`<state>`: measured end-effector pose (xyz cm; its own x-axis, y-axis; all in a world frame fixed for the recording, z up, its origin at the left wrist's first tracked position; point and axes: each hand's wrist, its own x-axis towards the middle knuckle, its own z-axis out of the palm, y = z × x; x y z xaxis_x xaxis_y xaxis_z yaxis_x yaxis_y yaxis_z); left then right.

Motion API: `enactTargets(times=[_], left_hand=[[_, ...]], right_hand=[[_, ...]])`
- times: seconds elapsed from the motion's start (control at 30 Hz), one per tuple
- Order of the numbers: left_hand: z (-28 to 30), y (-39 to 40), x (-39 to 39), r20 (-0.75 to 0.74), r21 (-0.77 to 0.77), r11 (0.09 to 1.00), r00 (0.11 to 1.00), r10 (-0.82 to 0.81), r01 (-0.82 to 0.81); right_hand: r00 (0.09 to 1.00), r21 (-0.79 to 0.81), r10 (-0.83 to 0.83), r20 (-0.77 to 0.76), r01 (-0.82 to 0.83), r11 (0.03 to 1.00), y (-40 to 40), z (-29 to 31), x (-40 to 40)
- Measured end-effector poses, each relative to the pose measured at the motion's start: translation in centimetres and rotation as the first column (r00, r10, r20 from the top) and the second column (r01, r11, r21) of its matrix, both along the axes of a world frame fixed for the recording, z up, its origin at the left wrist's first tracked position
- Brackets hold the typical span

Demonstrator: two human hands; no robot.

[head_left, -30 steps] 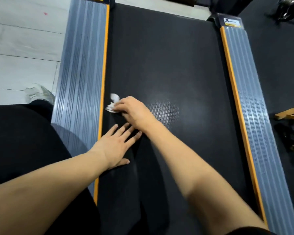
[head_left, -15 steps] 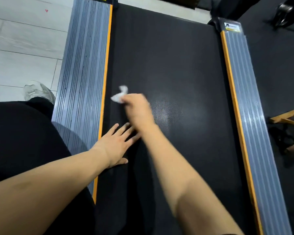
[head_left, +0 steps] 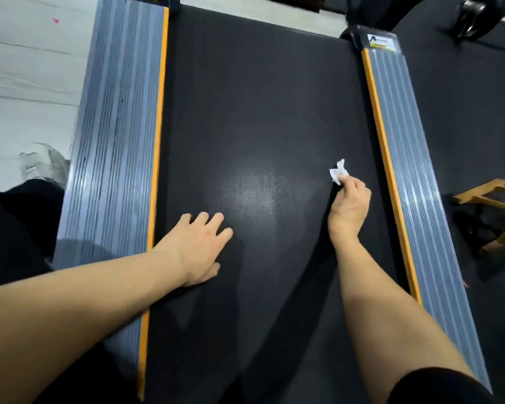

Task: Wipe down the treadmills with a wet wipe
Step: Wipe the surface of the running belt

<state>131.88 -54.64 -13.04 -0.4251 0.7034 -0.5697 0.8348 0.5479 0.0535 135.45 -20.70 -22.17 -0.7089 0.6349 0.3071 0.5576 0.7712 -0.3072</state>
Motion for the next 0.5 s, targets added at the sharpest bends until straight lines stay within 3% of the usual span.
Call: enactTargets(times=[0.1,0.2,0.33,0.5], left_hand=[[-0.4,2.0,-3.0,-0.107,0.126,0.988,0.992,-0.073,0.086],[-2.3,4.9,-6.3,-0.169,0.206,0.967,0.978,-0.119,0.153],[-4.3,5.9,-8.8,-0.149,0.210,0.952,0.970,-0.192,0.221],[-2.7,4.1,-9.9,-0.036,0.108,0.944,0.950,-0.310,0.312]], right_hand=[[0.994,-0.070,0.001,-0.107,-0.008,0.998,0.5,-0.4,0.7],[0.953,-0.043,-0.202,-0.228,0.198,0.979,0.8,-1.1,1.2],[0.953,-0.020,-0.242,-0.181,0.242,0.970,1.3,-1.9,0.9],[0.946,-0.053,-0.305,-0.107,0.301,0.952,1.1,-1.1,0.4]])
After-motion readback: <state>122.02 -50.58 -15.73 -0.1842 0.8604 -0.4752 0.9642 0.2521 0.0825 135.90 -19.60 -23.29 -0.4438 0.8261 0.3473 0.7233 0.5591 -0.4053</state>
